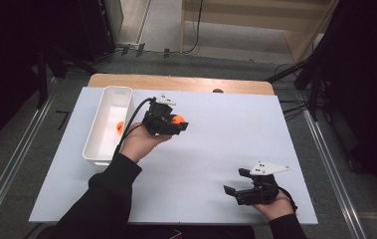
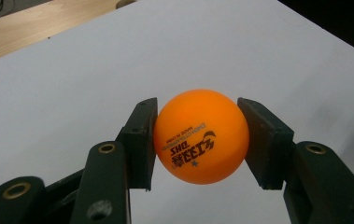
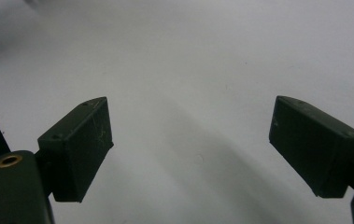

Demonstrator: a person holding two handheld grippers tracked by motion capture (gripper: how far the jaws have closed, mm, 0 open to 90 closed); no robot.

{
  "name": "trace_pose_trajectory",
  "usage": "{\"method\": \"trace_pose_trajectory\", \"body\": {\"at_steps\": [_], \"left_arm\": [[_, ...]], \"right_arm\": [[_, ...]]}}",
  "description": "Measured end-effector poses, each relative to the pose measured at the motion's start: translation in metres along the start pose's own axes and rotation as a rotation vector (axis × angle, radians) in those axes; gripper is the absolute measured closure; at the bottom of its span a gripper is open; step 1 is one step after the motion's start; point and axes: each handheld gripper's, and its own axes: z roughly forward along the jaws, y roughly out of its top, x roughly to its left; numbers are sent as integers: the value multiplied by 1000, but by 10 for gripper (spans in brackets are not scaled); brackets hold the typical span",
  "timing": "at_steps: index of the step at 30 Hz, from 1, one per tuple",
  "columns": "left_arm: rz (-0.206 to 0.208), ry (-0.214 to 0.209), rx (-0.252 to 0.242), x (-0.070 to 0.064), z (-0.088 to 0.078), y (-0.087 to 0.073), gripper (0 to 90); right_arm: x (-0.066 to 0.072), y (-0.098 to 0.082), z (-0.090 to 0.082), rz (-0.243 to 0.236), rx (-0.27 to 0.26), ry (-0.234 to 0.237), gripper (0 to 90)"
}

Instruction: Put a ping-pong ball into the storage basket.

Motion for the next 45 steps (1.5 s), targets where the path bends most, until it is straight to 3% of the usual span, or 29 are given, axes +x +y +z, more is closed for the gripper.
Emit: {"method": "trace_pose_trajectory", "body": {"at_steps": [45], "left_arm": [[-65, 74, -13, 35, -33, -5, 507]], "right_arm": [[0, 4, 4, -17, 2, 17, 119]]}}
